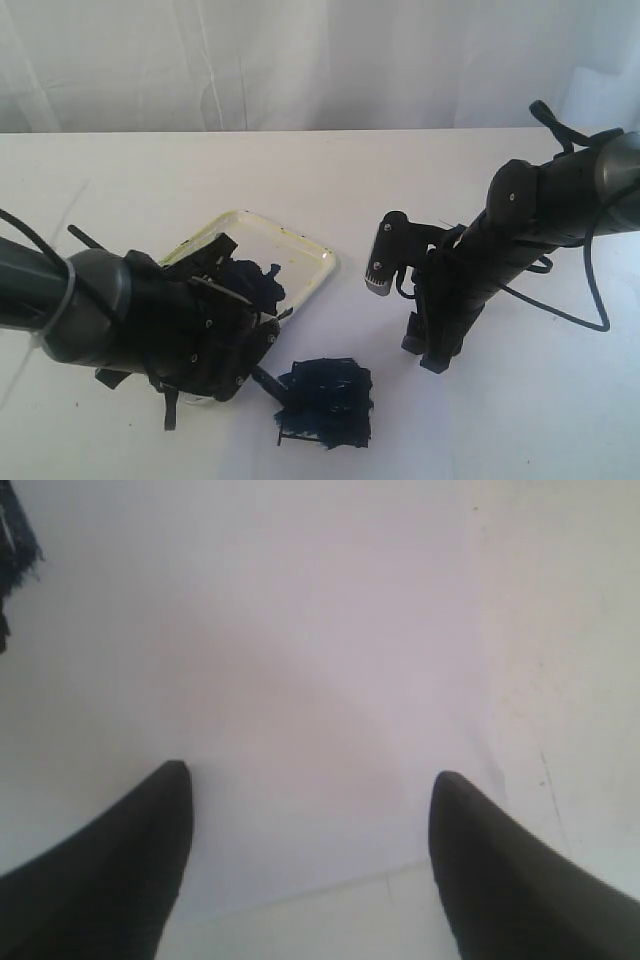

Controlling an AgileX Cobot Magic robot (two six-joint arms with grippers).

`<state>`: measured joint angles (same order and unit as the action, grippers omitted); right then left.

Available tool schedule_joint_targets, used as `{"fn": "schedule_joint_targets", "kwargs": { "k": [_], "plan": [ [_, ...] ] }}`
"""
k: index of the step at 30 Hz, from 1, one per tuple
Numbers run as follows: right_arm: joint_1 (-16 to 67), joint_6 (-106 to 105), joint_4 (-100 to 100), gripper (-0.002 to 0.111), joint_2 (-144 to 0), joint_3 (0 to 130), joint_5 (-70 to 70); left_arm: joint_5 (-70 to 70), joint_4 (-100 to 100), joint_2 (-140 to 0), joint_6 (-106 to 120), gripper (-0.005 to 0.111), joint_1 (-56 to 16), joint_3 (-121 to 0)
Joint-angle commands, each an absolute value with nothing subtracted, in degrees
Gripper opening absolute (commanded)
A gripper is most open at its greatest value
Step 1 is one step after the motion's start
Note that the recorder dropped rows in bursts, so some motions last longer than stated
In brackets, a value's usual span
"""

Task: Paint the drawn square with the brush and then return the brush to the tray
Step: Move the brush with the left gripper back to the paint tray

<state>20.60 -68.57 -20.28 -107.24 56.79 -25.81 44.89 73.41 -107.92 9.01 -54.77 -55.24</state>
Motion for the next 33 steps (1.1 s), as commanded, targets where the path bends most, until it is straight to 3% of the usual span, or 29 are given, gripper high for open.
{"fn": "schedule_joint_targets", "kwargs": {
  "k": [1,20,33],
  "plan": [
    [20.6,-68.7,-19.4,0.063,-107.5,56.6,-25.7,51.4,77.1,-109.3,6.9,0.000,-55.3,-54.8],
    [20.6,-68.2,-19.4,0.063,-107.5,56.6,-25.5,41.7,79.3,-107.4,0.0,0.000,-55.5,-53.9],
    [20.6,-68.1,-19.4,0.063,-107.5,56.6,-25.6,50.0,84.0,-107.3,-6.5,0.000,-55.5,-53.9]
  ]
}}
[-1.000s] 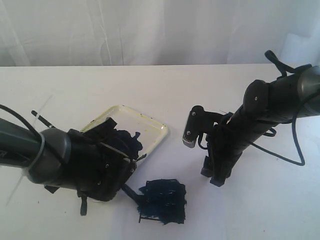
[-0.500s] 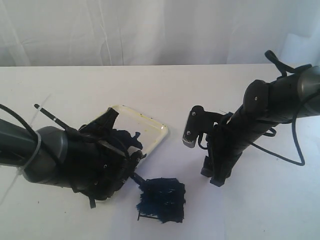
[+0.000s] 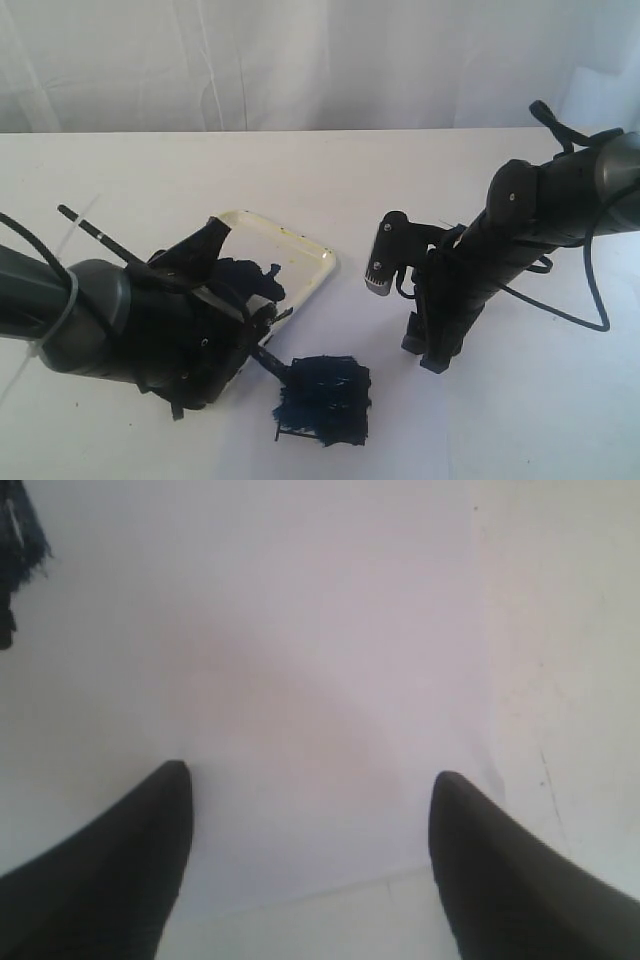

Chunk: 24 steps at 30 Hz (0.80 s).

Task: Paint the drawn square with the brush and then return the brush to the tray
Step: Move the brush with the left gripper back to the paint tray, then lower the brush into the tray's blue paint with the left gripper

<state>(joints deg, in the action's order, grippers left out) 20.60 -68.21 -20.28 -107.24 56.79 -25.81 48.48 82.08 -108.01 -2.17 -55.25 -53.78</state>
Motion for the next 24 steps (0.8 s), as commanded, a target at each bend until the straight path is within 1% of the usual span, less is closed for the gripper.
{"fn": "schedule_joint_targets", "kwargs": {
  "k": [1,9,12,17,21,24],
  "plan": [
    [20.6,-68.1,-19.4,0.063,-107.5,56.6,-25.5,50.2,83.5,-107.3,-7.1,0.000,-55.5,-54.3],
    [20.6,-68.1,-19.5,0.064,-107.4,56.6,-24.8,55.0,83.5,-106.6,-8.8,0.000,-54.8,-56.7],
    [20.6,-68.1,-19.8,0.064,-107.2,56.6,-22.7,55.1,83.3,-105.0,-8.6,0.000,-52.8,-56.7],
    [20.6,-68.1,-21.2,0.071,-105.3,56.6,-22.0,53.8,78.0,-102.7,-3.3,0.000,-49.6,-56.7],
    [20.6,-68.0,-23.1,0.072,-102.7,56.6,-21.8,52.6,74.3,-102.7,-2.5,0.000,-45.2,-56.7],
    [20.6,-68.0,-23.9,0.074,-100.6,56.6,-20.8,52.0,72.5,-102.7,0.0,0.000,-43.7,-56.7]
  ]
}}
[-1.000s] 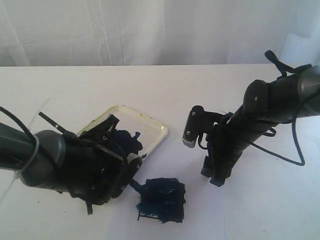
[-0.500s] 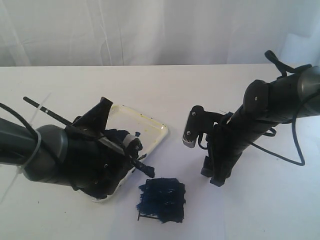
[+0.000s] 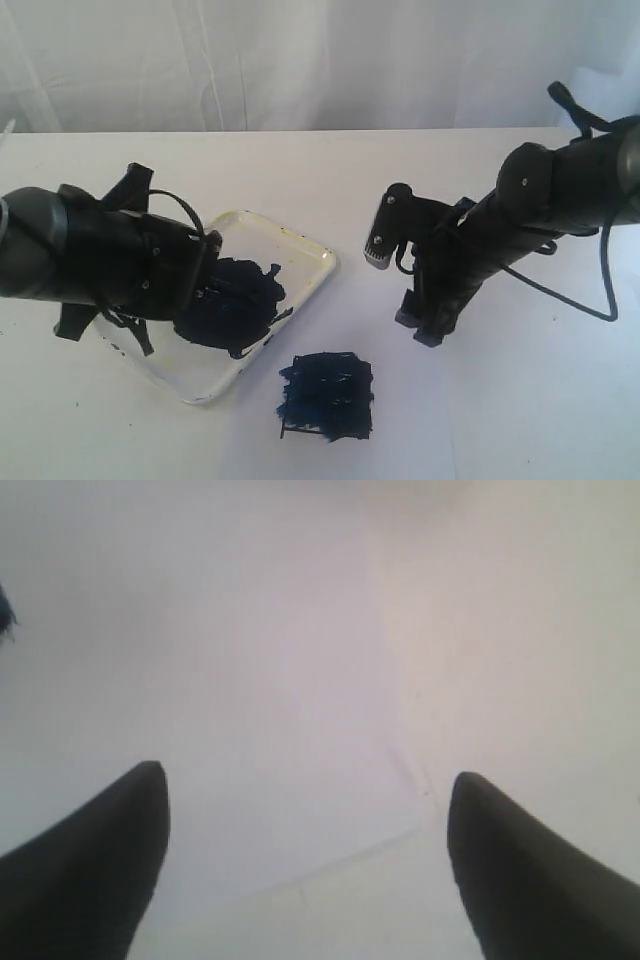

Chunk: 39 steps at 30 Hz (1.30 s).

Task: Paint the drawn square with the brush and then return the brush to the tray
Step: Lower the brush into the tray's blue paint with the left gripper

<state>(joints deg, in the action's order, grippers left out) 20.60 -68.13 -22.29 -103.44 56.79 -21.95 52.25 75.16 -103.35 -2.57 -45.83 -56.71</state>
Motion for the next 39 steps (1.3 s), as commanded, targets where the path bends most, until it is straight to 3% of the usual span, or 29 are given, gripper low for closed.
{"fn": "schedule_joint_targets", "kwargs": {
  "k": [1,11,23,27,39],
  "plan": [
    [20.6,-68.0,-23.9,0.075,-100.1,56.6,-20.8,51.4,71.9,-102.7,1.6,0.000,-43.4,-56.7],
    [20.6,-62.3,-25.9,0.077,-94.5,56.6,-20.2,42.0,66.0,-102.7,4.4,0.000,-36.7,-56.7],
    [20.5,-58.7,-25.7,0.077,-93.4,56.6,-17.6,40.5,76.7,-105.7,1.9,0.000,-36.1,-56.7],
    [20.5,-58.7,-25.7,0.077,-93.4,56.6,-17.6,46.5,84.2,-108.7,-1.7,0.000,-36.1,-56.7],
    [20.5,-58.7,-25.4,0.077,-93.4,56.6,-17.4,35.8,81.6,-109.4,-5.5,0.000,-33.3,-56.7]
  ]
}}
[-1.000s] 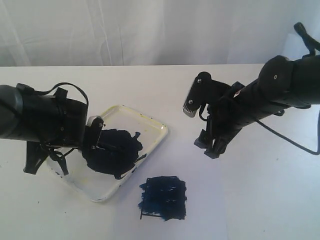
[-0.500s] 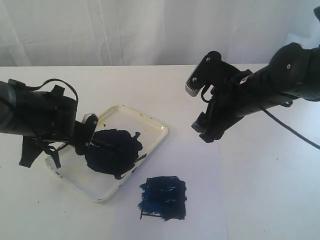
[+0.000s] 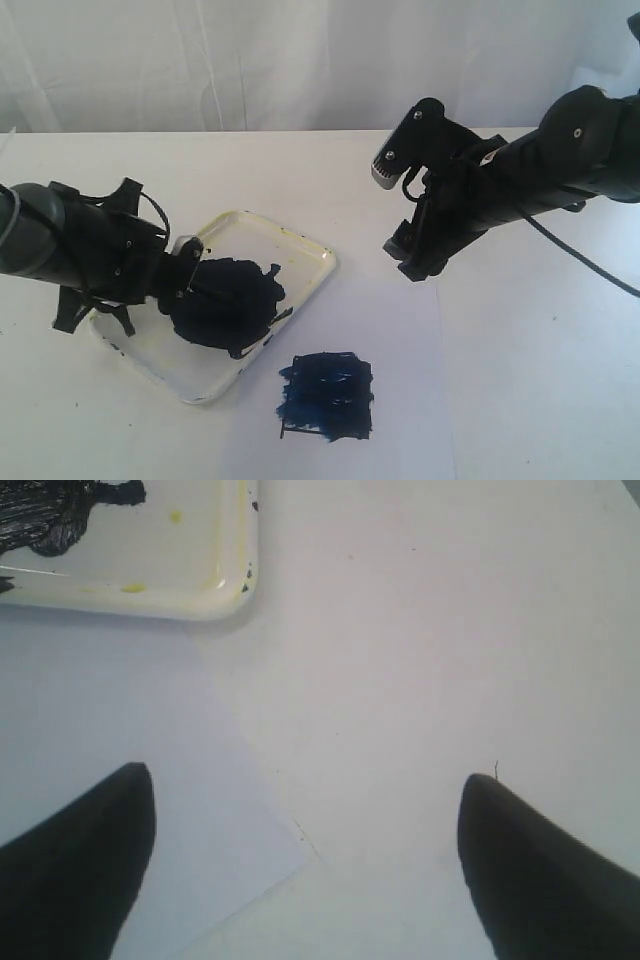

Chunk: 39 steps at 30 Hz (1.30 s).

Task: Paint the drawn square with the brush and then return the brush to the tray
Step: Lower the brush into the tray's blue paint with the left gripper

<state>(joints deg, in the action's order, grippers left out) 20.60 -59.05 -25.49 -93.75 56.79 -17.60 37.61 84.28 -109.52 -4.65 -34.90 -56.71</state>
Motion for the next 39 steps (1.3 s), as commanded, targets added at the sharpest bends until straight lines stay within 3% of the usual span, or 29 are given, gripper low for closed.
{"fn": "schedule_joint_targets", "kwargs": {
  "k": [1,25,27,35,39],
  "plan": [
    [20.5,-58.7,-25.4,0.077,-93.4,56.6,-17.3,34.3,80.4,-109.4,-5.5,0.000,-32.7,-56.7],
    [20.5,-58.7,-25.4,0.077,-93.4,56.6,-17.3,34.2,84.6,-112.2,-5.1,0.001,-32.6,-56.7],
    [20.5,-58.7,-25.4,0.077,-93.4,56.6,-17.3,34.2,84.6,-112.2,-5.1,0.007,-32.6,-56.7],
    [20.5,-58.7,-25.4,0.077,-94.5,56.6,-17.0,34.2,84.6,-112.2,-5.3,0.049,-32.6,-56.7],
    [20.5,-58.7,-25.4,0.077,-94.8,56.6,-17.0,34.2,84.7,-112.2,-5.3,0.061,-32.6,-56.7]
  ]
}}
